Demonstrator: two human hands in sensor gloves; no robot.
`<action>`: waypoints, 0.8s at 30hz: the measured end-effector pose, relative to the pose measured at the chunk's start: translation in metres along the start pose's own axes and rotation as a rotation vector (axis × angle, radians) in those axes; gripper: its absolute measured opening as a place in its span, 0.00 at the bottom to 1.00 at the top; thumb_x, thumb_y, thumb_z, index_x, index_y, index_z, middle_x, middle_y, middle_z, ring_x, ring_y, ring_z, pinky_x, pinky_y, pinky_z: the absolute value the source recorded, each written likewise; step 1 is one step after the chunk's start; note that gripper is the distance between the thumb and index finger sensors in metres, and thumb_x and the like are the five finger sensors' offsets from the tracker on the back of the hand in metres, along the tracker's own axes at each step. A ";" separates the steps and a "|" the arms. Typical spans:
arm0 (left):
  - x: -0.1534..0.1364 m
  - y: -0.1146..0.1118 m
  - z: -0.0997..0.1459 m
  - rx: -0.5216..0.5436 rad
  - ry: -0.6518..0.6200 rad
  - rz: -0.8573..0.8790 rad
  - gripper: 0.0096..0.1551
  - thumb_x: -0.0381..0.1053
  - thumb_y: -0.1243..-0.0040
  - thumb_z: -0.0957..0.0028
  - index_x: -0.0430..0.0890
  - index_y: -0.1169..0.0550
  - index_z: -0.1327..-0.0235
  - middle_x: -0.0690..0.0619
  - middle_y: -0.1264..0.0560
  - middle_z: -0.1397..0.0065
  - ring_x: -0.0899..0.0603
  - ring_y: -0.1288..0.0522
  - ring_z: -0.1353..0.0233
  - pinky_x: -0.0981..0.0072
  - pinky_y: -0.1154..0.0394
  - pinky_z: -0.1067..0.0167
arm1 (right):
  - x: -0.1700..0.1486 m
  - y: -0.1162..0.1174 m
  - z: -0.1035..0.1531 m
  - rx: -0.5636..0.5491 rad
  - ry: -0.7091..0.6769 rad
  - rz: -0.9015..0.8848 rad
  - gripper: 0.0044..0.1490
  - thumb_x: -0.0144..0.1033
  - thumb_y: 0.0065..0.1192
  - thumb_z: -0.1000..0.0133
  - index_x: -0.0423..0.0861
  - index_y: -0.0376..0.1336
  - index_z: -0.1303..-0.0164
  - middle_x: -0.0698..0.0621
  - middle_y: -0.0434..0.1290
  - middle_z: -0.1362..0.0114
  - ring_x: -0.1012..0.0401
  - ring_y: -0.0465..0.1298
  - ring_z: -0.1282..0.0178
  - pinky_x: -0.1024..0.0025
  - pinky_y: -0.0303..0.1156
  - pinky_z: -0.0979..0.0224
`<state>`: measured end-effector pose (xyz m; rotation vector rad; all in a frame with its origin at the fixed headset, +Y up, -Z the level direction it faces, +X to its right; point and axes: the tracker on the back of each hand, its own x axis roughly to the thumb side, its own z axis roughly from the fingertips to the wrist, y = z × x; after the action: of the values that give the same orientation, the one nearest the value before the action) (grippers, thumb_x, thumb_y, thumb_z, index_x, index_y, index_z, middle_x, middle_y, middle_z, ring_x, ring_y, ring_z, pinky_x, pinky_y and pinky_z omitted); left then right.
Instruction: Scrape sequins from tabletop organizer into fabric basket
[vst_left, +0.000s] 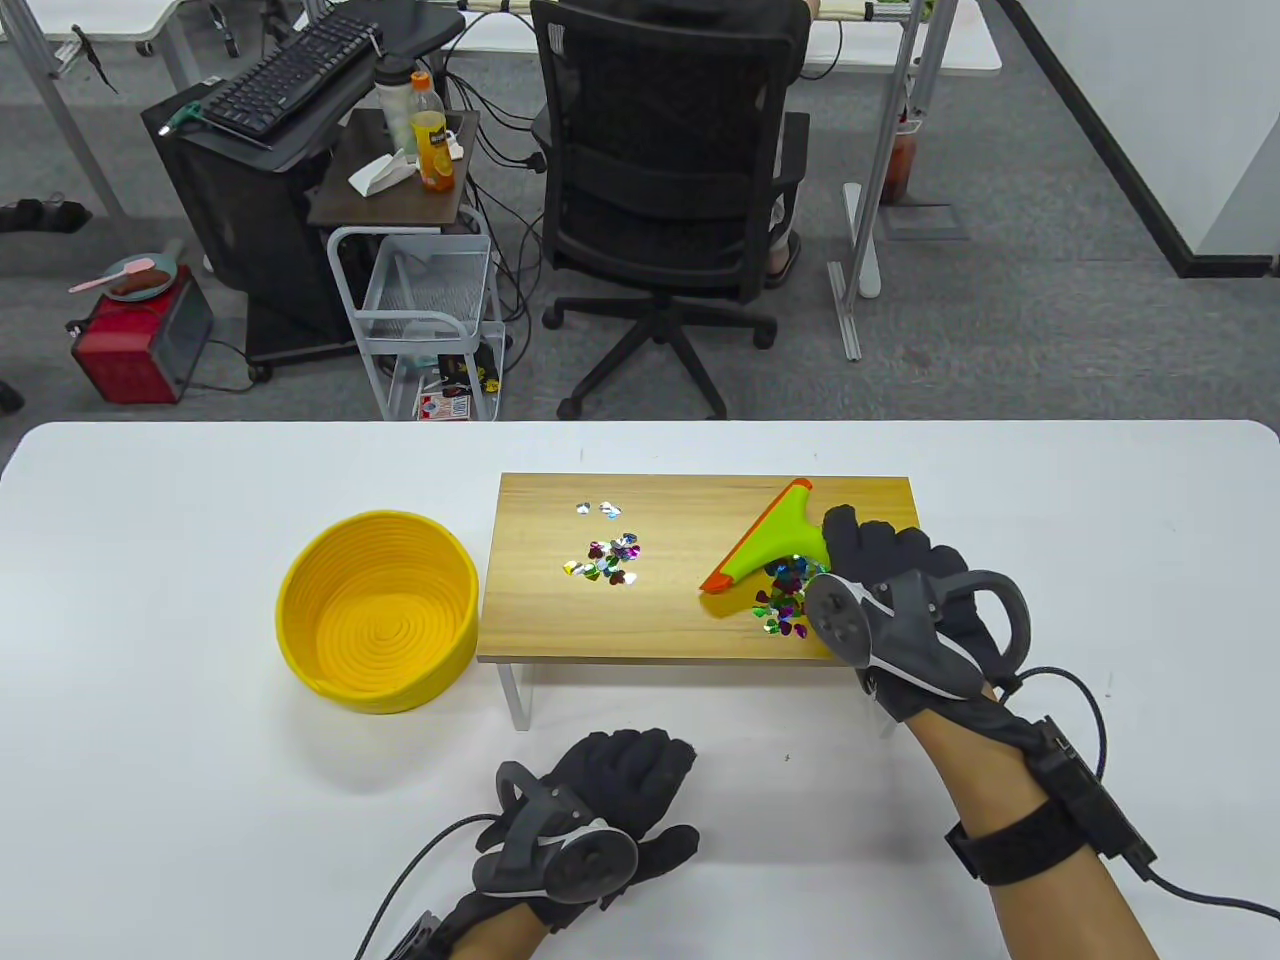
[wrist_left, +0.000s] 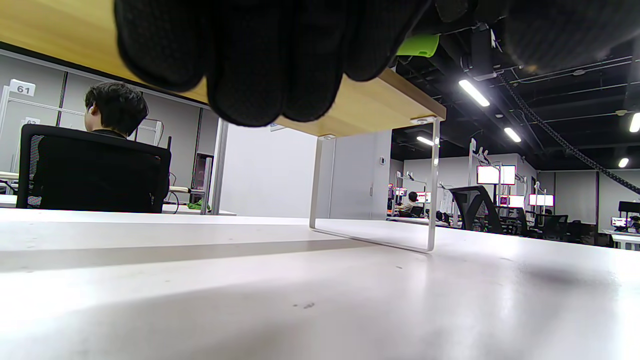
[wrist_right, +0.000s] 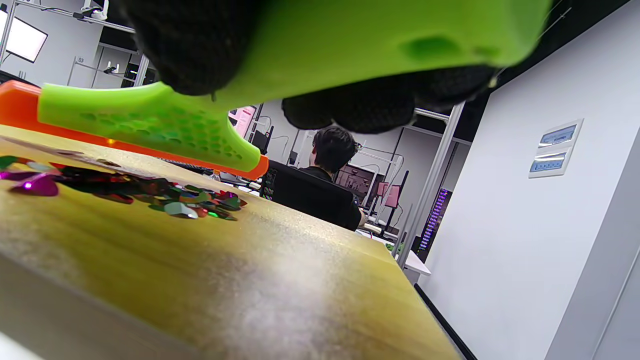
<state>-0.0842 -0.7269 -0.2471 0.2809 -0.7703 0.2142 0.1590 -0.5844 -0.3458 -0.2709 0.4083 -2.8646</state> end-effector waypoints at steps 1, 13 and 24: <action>0.000 0.000 0.000 -0.001 0.000 0.000 0.46 0.76 0.44 0.57 0.47 0.29 0.34 0.42 0.24 0.30 0.35 0.22 0.37 0.38 0.25 0.39 | 0.001 0.001 0.000 0.005 0.002 0.002 0.38 0.44 0.61 0.40 0.46 0.58 0.18 0.42 0.73 0.27 0.44 0.77 0.37 0.49 0.73 0.36; 0.000 0.000 0.000 -0.004 0.000 -0.003 0.46 0.76 0.44 0.57 0.47 0.29 0.33 0.42 0.24 0.30 0.35 0.22 0.37 0.38 0.25 0.39 | -0.005 0.001 0.010 0.062 0.012 0.031 0.39 0.43 0.59 0.40 0.43 0.57 0.18 0.40 0.73 0.28 0.43 0.78 0.39 0.49 0.74 0.38; 0.002 0.000 0.000 -0.010 -0.003 -0.007 0.46 0.76 0.44 0.57 0.46 0.29 0.33 0.42 0.24 0.30 0.35 0.22 0.37 0.38 0.25 0.39 | -0.010 -0.005 0.045 0.042 -0.002 0.016 0.39 0.44 0.61 0.39 0.40 0.59 0.20 0.39 0.75 0.31 0.44 0.80 0.44 0.54 0.77 0.44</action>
<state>-0.0828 -0.7271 -0.2463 0.2743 -0.7733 0.2029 0.1770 -0.5889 -0.3029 -0.2616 0.3480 -2.8534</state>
